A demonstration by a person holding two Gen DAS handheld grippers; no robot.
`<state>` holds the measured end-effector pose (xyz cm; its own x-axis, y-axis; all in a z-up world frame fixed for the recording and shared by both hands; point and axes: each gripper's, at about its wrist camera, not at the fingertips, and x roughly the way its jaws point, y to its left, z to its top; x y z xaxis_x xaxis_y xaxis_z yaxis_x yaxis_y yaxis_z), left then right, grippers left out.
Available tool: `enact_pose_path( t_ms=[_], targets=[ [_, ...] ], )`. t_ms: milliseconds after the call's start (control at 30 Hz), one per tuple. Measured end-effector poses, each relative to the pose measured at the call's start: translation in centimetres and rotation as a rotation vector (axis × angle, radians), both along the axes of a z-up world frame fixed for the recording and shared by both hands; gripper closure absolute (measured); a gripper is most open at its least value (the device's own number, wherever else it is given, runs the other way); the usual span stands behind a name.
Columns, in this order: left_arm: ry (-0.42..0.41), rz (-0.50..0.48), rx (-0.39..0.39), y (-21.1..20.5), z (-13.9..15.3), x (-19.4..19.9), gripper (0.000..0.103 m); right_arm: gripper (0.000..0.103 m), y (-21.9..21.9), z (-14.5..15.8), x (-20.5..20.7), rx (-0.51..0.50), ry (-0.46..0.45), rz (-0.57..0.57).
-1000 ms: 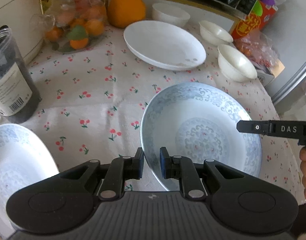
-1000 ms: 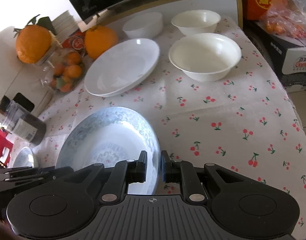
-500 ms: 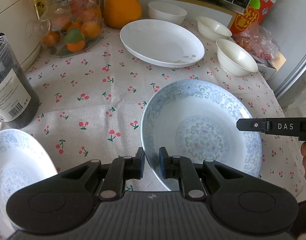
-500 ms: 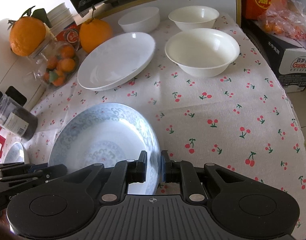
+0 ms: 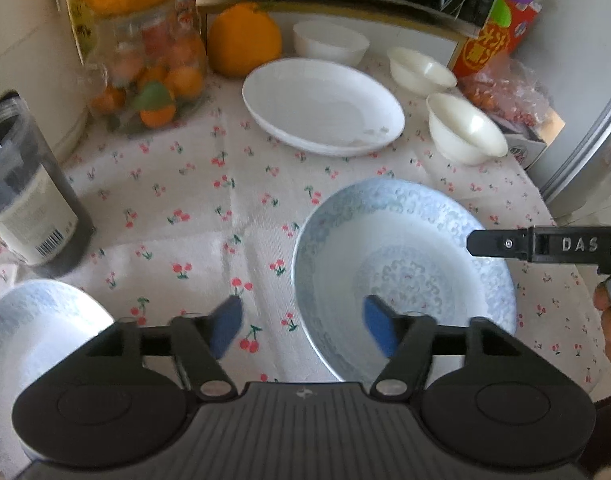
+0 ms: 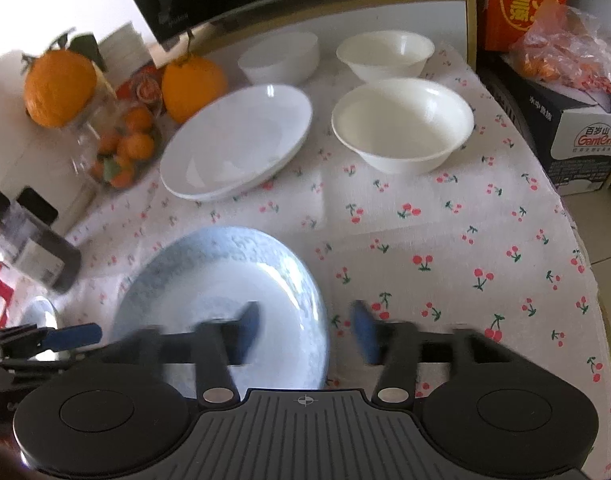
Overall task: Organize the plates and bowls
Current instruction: 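Lift the blue-patterned plate with both tools toward the other blue-patterned plate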
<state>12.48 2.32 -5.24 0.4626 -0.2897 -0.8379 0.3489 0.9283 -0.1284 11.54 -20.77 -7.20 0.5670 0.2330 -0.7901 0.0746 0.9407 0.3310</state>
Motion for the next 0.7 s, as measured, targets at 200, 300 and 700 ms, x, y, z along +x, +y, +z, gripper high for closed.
enact_pose_path(
  t_ms=[200,300,700],
  targets=[
    [-0.044,-0.018,0.036,1.3,1.3,-0.7,0.006,0.013,1.3,1.3,-0.5,0.011,-0.037,0.007],
    [-0.074,-0.003,0.056,2.7,1.7,-1.0,0.002,0.012,2.5,1.8,-0.8,0.022,-0.046,0.023],
    [-0.171,0.047,0.149,9.1,0.8,-1.5,0.001,0.006,8.8,3.6,-2.6,0.026,-0.100,0.055]
  ],
)
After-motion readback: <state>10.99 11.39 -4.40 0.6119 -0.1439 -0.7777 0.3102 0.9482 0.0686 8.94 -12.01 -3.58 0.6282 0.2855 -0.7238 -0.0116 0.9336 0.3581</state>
